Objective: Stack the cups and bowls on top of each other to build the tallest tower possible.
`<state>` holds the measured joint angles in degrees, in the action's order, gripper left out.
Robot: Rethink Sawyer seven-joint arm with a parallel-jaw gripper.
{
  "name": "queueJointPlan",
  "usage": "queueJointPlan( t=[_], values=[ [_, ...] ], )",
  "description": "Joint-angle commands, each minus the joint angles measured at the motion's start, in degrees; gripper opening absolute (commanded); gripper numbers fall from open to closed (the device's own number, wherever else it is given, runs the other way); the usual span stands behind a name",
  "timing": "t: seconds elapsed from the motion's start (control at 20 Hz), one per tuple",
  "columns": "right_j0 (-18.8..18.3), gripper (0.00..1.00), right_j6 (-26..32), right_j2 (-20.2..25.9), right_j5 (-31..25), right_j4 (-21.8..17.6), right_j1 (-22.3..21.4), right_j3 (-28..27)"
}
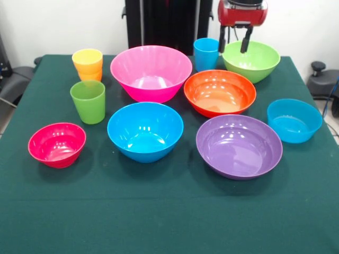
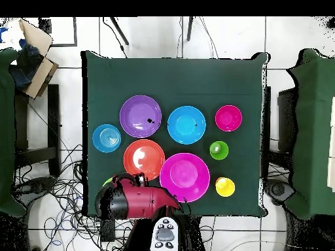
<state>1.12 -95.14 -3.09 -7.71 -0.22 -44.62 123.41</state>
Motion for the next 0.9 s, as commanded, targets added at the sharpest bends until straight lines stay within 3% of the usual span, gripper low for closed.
queueJointPlan(
  t=[0.05, 0.4, 0.9],
  values=[
    [0.29, 1.0, -7.22, 1.82, 1.52, -1.64, 2.36, -3.89],
    [1.96, 1.0, -7.63, 0.7, 1.27, -0.42, 6.57, -7.78],
    [3.14, 1.0, -8.37, -0.04, 0.4, 0.2, 6.6, -8.62]
  ],
)
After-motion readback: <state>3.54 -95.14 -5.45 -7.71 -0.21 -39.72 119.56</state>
